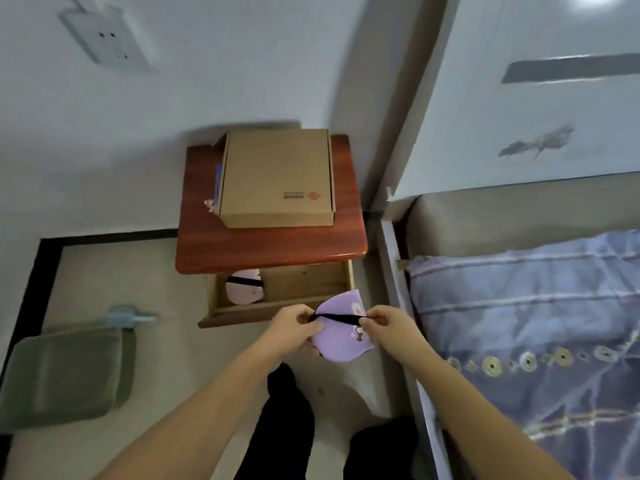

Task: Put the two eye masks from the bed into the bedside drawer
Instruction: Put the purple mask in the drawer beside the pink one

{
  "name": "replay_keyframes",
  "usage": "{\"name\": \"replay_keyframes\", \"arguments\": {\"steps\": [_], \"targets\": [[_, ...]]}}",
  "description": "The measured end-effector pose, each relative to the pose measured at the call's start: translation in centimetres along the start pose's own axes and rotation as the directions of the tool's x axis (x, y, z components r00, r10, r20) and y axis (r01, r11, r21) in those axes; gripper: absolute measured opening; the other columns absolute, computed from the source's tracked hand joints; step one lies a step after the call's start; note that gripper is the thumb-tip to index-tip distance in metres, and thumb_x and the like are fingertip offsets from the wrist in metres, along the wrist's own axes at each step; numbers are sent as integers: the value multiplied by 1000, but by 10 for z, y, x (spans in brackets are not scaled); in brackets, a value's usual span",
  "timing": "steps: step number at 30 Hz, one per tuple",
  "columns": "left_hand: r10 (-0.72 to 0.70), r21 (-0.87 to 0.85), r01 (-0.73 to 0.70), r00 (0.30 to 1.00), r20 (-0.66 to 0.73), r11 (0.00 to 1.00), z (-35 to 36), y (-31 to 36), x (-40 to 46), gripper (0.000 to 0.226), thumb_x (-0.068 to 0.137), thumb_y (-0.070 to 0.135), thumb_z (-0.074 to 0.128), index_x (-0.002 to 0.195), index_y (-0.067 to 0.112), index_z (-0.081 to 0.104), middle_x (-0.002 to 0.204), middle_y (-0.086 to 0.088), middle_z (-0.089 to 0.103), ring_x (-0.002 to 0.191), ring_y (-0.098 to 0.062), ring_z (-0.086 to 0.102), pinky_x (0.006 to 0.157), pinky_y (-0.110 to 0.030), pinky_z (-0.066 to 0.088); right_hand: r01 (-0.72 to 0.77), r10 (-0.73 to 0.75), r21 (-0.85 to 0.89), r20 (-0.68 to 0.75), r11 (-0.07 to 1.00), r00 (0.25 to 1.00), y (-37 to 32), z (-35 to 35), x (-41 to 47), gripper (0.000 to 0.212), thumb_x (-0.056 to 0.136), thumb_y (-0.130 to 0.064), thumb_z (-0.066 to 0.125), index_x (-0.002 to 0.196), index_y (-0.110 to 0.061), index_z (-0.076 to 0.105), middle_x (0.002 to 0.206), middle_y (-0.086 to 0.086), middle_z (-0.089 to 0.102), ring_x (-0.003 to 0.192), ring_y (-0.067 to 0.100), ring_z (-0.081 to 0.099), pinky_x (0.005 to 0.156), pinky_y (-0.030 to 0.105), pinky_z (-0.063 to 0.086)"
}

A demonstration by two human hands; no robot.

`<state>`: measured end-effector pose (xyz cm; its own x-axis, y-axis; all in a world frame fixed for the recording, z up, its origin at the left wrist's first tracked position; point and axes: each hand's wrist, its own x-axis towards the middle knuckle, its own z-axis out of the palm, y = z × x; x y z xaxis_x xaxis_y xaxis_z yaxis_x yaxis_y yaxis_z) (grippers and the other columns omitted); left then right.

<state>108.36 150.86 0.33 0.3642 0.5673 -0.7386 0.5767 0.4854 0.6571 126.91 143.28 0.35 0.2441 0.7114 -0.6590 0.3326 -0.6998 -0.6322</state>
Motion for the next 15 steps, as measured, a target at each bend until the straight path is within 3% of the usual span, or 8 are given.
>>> {"name": "replay_keyframes", "arguments": {"steps": [4,8,11,15], "targets": [[-8,30,13,987,-163,999,-35,-38,94,7,86,4,55,91,6,60,90,-19,64,78,-26,59,78,-50,53,-84,84,-16,-13,996,996,-7,56,98,10,86,-16,54,78,-19,60,74,5,67,62,19,58,54,26,44],[-50,-8,52,879,-474,999,-39,-78,174,15,88,5,53,94,-5,63,101,-28,66,92,-35,61,75,-32,42,-140,140,-15,-11,990,990,0,105,179,14,86,-8,51,92,-4,63,76,11,69,67,26,64,67,39,57],[-107,-10,122,828,-551,992,-38,-100,214,22,91,10,51,104,0,64,110,-23,67,102,-36,61,83,-32,45,-186,186,1,-21,982,982,13,130,220,18,88,-8,51,98,-3,65,91,19,72,79,32,68,80,46,57],[-70,123,158,847,-528,980,-40,-118,240,26,94,13,44,111,3,62,117,-20,65,107,-35,58,82,-31,42,-179,177,-45,-26,983,984,23,145,246,20,89,-11,50,103,-5,63,97,19,71,87,31,67,84,46,55]]}}
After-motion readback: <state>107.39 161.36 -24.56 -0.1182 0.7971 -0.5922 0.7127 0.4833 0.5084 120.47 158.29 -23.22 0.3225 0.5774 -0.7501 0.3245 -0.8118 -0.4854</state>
